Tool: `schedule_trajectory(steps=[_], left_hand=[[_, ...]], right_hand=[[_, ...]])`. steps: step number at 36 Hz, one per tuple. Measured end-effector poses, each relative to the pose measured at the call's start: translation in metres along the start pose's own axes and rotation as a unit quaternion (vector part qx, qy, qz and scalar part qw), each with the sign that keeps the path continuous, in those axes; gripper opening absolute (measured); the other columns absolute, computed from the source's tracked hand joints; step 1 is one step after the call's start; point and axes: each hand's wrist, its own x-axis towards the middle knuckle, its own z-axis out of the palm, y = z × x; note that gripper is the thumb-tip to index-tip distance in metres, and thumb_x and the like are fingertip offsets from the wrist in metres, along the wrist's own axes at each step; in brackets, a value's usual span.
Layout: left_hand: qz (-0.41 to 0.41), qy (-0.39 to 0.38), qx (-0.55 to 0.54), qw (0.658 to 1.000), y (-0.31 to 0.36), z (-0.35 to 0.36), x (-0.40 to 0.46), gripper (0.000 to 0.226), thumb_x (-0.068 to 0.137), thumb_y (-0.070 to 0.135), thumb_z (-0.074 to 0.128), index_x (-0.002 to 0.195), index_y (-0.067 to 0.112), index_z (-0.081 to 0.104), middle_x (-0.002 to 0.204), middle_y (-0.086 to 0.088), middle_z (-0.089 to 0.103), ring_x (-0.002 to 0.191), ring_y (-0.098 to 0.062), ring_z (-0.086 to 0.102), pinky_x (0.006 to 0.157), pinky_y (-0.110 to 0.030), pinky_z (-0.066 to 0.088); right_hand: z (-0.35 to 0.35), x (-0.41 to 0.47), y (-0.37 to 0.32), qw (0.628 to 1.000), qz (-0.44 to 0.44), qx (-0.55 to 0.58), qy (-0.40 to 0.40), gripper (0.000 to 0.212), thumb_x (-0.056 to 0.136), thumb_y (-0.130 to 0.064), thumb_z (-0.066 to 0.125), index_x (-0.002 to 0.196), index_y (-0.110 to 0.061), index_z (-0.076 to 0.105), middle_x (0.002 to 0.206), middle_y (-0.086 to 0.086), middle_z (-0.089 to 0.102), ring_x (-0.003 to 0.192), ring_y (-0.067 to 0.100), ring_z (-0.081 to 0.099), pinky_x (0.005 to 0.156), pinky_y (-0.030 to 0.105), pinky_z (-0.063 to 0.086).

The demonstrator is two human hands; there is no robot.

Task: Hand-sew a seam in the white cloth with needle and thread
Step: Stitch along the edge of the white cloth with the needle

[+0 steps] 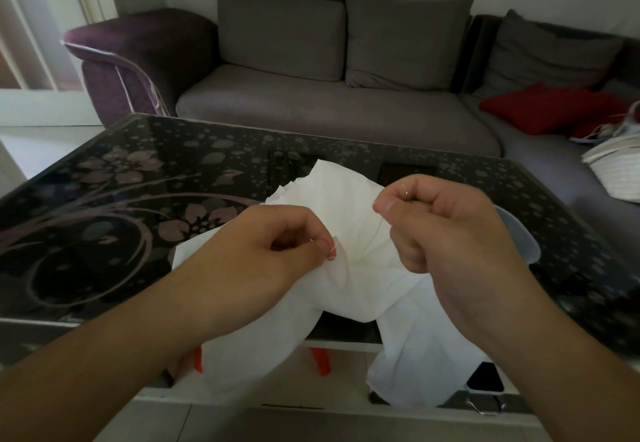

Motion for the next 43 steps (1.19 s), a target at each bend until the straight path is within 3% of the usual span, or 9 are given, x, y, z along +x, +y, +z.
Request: schedule_trajectory(steps=[8,14,25,28,31,36,39,41,43], left_hand=[[-0.002,-0.006,-0.004,1.0,0.0,0.0,0.0,0.019,0.101,0.027,0.062,0.089,0.032,0.077,0.094,0.022,0.075,0.095,0.002,0.069,0.084,-0.018,0.045],[-0.003,-0.006,-0.007,1.0,-0.001,-0.001,0.001,0.019,0.099,0.026,0.063,0.088,0.032,0.077,0.094,0.021,0.075,0.096,0.0,0.069,0.086,-0.022,0.046],[-0.007,0.001,0.01,1.0,0.002,-0.001,0.0,0.021,0.1,0.028,0.062,0.087,0.034,0.077,0.096,0.024,0.074,0.098,0.003,0.067,0.086,-0.019,0.046],[-0.005,0.003,0.008,1.0,0.002,-0.001,0.0,0.02,0.101,0.028,0.062,0.089,0.035,0.078,0.099,0.024,0.073,0.099,0.003,0.066,0.087,-0.019,0.046],[-0.002,0.011,-0.004,1.0,0.002,-0.003,-0.001,0.022,0.101,0.026,0.062,0.091,0.037,0.078,0.101,0.025,0.072,0.103,0.002,0.065,0.088,-0.02,0.046],[0.01,-0.007,-0.037,0.999,0.005,-0.009,-0.004,0.028,0.099,0.014,0.062,0.098,0.037,0.079,0.105,0.016,0.075,0.102,-0.004,0.068,0.09,-0.029,0.047],[0.022,-0.011,-0.039,0.999,0.006,-0.012,-0.004,0.036,0.096,0.007,0.064,0.1,0.039,0.078,0.108,0.013,0.075,0.081,-0.003,0.067,0.081,-0.031,0.049],[0.027,-0.009,-0.037,0.999,0.005,-0.013,-0.004,0.039,0.095,0.004,0.065,0.101,0.04,0.078,0.107,0.012,0.076,0.069,-0.004,0.061,0.073,-0.031,0.048],[0.03,-0.005,-0.036,0.999,0.005,-0.013,-0.003,0.039,0.095,0.005,0.064,0.1,0.041,0.077,0.106,0.013,0.076,0.068,-0.009,0.061,0.071,-0.031,0.048]], right_hand=[[-0.005,0.002,0.001,0.995,0.012,0.094,0.026,0.018,0.098,-0.014,0.062,0.084,-0.018,0.073,0.052,0.0,0.043,0.048,0.013,0.033,0.047,0.028,0.032],[-0.008,0.001,0.001,0.99,-0.015,0.134,0.029,0.026,0.099,-0.012,0.06,0.075,-0.018,0.067,0.052,0.001,0.039,0.047,0.013,0.03,0.046,0.028,0.03],[-0.014,0.003,0.002,0.977,-0.056,0.206,0.023,0.027,0.1,-0.009,0.057,0.075,-0.016,0.066,0.052,-0.001,0.035,0.044,0.014,0.026,0.044,0.026,0.027],[-0.016,0.008,0.006,0.971,-0.063,0.23,-0.033,0.017,0.095,-0.016,0.056,0.084,-0.007,0.065,0.051,0.0,0.032,0.042,0.013,0.025,0.043,0.024,0.027],[-0.018,0.01,0.009,0.96,-0.068,0.263,-0.074,0.028,0.099,-0.019,0.047,0.097,0.002,0.065,0.05,-0.002,0.029,0.041,0.013,0.022,0.043,0.025,0.022],[-0.018,0.006,0.008,0.969,-0.045,0.242,-0.022,0.025,0.102,-0.004,0.045,0.106,0.015,0.06,0.049,-0.002,0.031,0.04,0.011,0.025,0.041,0.023,0.025],[-0.014,0.004,0.01,0.984,-0.018,0.177,0.024,0.022,0.098,0.004,0.053,0.106,-0.006,0.072,0.049,-0.004,0.04,0.04,0.01,0.032,0.042,0.023,0.029],[-0.012,0.004,0.008,0.984,-0.012,0.171,0.042,0.023,0.097,0.003,0.056,0.103,-0.011,0.073,0.049,-0.004,0.043,0.041,0.01,0.033,0.042,0.023,0.03],[-0.014,0.005,0.007,0.983,-0.012,0.177,0.057,0.022,0.097,0.002,0.057,0.1,-0.011,0.074,0.05,-0.002,0.043,0.041,0.011,0.032,0.043,0.024,0.03]])
